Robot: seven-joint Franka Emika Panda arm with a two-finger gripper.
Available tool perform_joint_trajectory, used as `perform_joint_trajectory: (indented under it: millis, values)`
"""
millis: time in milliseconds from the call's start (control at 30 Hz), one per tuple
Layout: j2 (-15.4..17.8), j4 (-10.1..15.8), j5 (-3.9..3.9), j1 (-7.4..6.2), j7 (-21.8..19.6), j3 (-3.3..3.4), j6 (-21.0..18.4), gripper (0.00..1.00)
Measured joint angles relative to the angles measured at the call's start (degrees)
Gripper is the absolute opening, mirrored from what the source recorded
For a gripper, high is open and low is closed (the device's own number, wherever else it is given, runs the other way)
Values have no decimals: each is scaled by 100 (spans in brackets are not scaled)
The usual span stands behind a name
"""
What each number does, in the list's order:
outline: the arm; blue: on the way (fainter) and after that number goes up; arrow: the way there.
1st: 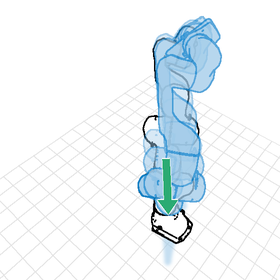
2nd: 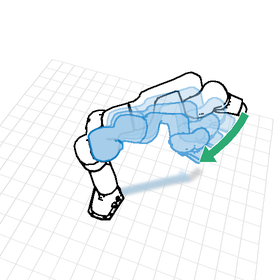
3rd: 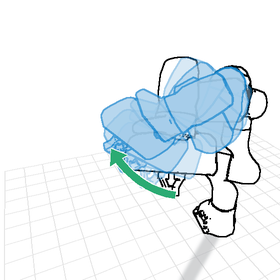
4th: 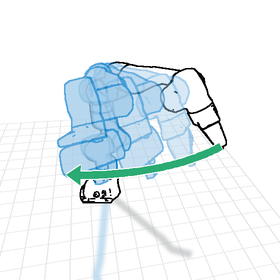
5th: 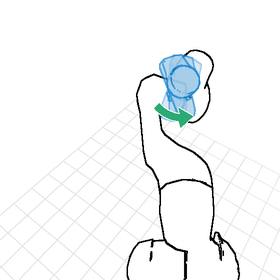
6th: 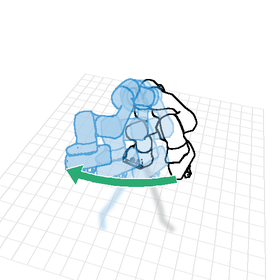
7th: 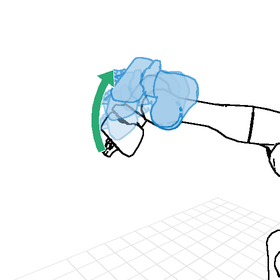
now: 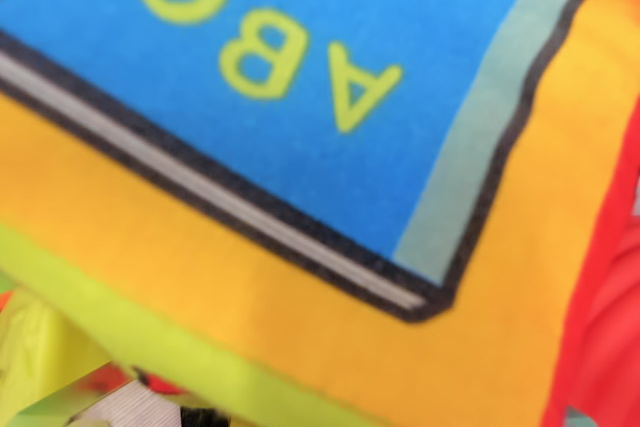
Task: Pick an object from the bin
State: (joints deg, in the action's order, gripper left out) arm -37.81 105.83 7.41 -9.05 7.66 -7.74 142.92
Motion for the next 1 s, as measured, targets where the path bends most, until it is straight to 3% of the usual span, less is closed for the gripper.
perform_joint_trajectory:
  millis: [467, 1000]
  values:
    - [68, 8, -1, 6, 2, -2, -47, 0]
    - [528, 63, -70, 30, 36, -51, -445, 0]
